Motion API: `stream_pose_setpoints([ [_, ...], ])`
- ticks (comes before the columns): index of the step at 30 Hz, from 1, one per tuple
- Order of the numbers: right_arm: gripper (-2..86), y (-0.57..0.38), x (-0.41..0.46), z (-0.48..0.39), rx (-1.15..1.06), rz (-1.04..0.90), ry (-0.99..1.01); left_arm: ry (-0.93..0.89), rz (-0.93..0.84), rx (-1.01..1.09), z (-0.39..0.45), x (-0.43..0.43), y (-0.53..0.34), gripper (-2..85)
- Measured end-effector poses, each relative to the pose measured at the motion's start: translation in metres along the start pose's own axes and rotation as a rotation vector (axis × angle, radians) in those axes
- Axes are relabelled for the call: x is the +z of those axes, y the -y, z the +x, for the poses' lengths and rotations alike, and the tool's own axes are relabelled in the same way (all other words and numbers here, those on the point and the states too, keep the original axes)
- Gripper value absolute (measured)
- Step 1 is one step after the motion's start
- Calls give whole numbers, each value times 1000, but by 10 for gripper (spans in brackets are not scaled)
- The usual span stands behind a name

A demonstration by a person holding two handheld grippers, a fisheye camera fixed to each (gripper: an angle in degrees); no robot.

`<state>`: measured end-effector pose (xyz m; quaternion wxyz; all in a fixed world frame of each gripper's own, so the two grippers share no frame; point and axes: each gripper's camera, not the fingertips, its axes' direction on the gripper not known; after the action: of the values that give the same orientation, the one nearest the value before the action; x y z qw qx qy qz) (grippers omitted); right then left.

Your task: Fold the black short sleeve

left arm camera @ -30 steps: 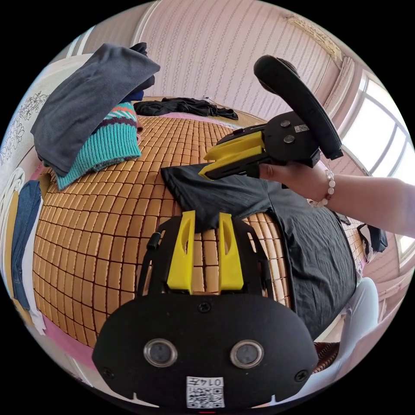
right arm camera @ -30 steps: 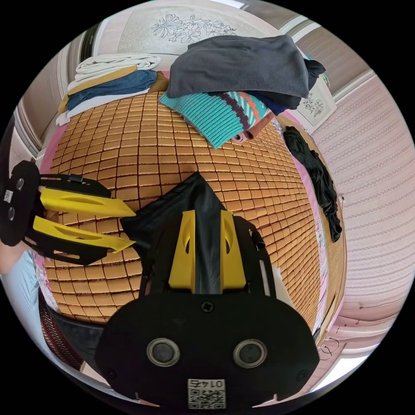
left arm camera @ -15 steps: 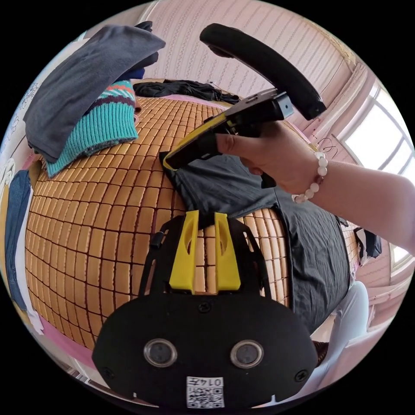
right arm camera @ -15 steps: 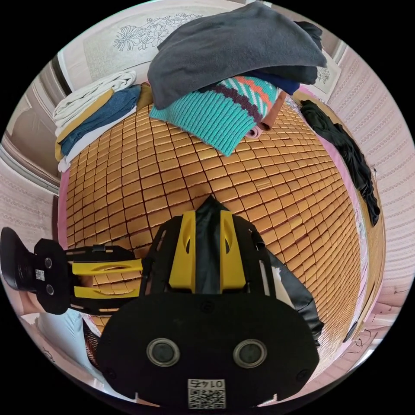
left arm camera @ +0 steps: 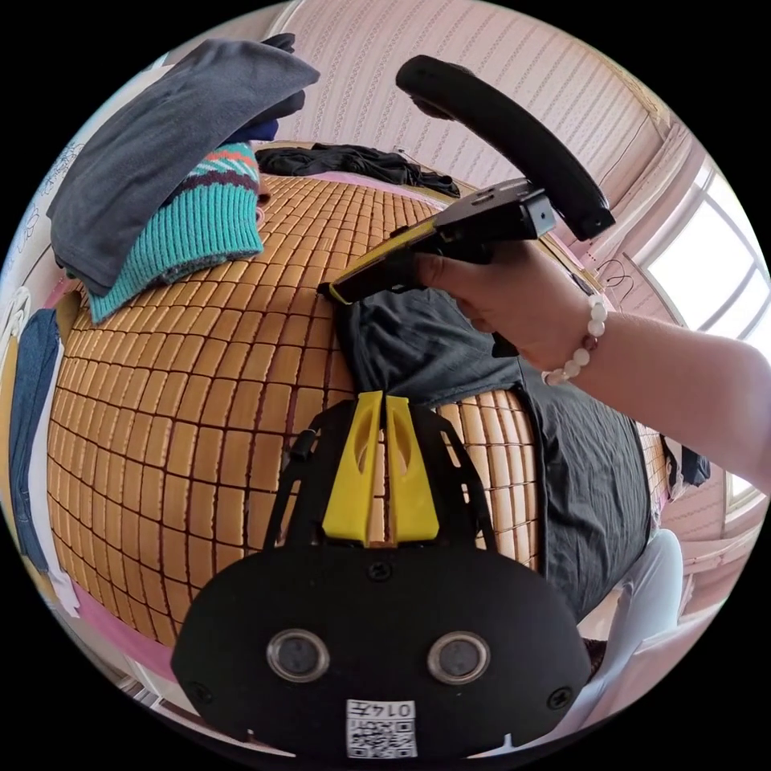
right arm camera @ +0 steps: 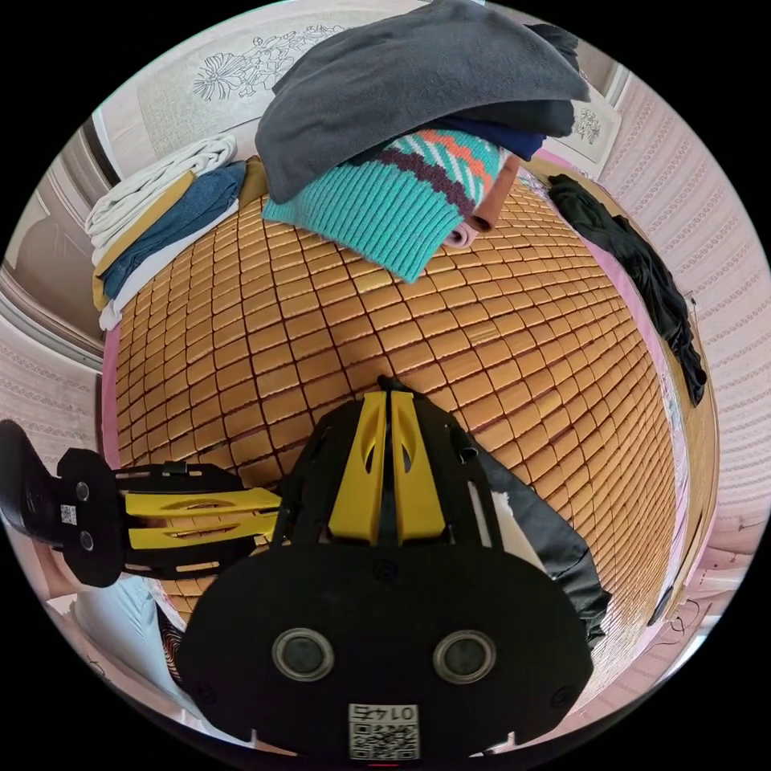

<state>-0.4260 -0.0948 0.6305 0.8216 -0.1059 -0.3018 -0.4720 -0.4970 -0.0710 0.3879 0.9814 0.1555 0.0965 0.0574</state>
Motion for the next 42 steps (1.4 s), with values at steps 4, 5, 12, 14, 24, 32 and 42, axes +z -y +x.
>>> stream_pose_setpoints([
  [4, 1, -29, -32, 24, 43, 65, 72, 23, 0, 19, 8, -1, 3, -9],
  [5, 0, -32, -36, 27, 52, 73, 82, 26, 0, 25, 10, -1, 4, -10],
  [12, 0, -79, -116, 72, 121, 213, 174, -19, 158, 105, 38, -29, 8, -10],
  [14, 0, -108, -148, 90, 173, 290, 193, -45, 225, 150, 56, -42, 11, -10],
  [24, 6, -361, -286, 144, 539, 520, 35, -300, 238, 565, 223, -40, 48, -5],
  [32, 30, -486, -248, 160, 773, 225, 163, -315, -81, 552, 259, 18, 39, 74],
  [42, 29, -497, -281, 146, 720, 252, 121, -323, -204, 587, 331, 45, 68, 82],
])
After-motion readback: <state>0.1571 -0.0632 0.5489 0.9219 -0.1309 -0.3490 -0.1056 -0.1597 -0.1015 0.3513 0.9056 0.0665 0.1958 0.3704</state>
